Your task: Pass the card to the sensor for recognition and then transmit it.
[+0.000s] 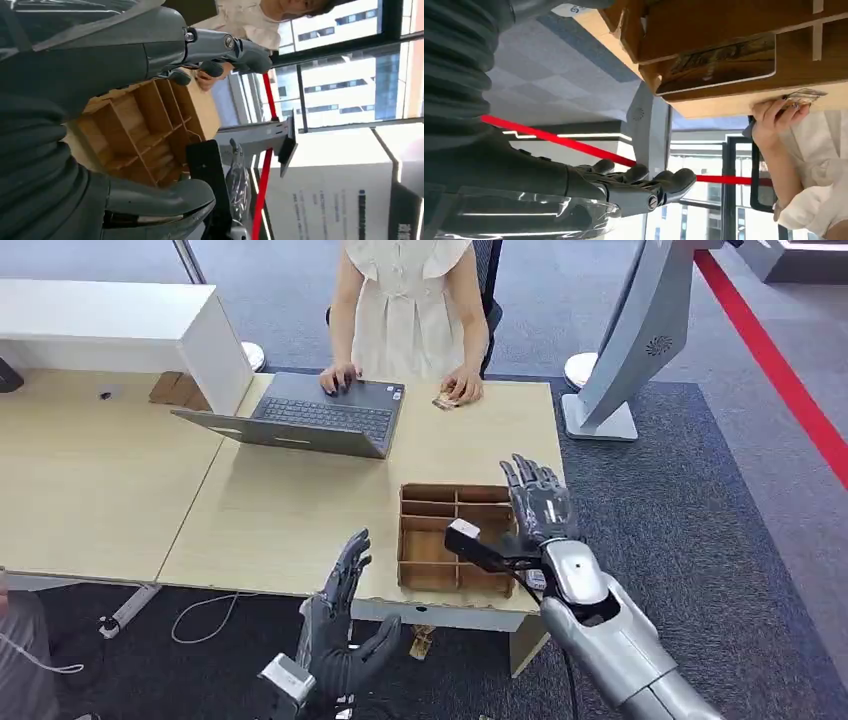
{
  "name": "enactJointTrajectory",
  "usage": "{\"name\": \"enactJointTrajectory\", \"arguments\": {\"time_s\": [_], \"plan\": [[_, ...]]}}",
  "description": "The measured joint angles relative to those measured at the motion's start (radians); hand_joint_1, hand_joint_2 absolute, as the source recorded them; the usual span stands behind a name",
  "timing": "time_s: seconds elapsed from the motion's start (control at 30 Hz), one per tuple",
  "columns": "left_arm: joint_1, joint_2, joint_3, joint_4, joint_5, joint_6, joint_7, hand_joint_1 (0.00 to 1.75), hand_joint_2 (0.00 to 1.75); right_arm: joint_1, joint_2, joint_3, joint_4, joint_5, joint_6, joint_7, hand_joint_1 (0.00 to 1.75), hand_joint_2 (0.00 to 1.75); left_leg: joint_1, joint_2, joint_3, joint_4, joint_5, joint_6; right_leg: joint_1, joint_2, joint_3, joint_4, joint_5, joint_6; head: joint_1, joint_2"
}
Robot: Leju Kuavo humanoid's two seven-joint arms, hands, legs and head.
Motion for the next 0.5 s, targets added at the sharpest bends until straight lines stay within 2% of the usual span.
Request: {"name": "enactJointTrajectory", "arguments": {"time_s": [0.23, 0.5], "plan": [[-0.007, -0.008, -0.001, 0.024, 0.009, -0.005, -0.016, 0.0, 1.75, -0.037, 0.021, 0.011, 0.069, -0.009, -0.01, -0.019, 0.0, 1.75, 0.0, 0.0, 0.0, 0.0, 0.0, 0.0, 0.0, 0.0, 0.0, 0.0, 0.0, 0.0, 0.0, 0.0], [-0.015, -0.021, -0.001, 0.037, 0.007, -0.005, -0.018, 0.0, 1.75, -0.074, 0.071, 0.022, 0.146, -0.012, -0.03, -0.05, 0.0, 1.75, 0.0, 0.0, 0.0, 0.0, 0.0, 0.0, 0.0, 0.0, 0.0, 0.0, 0.0, 0.0, 0.0, 0.0]]}}
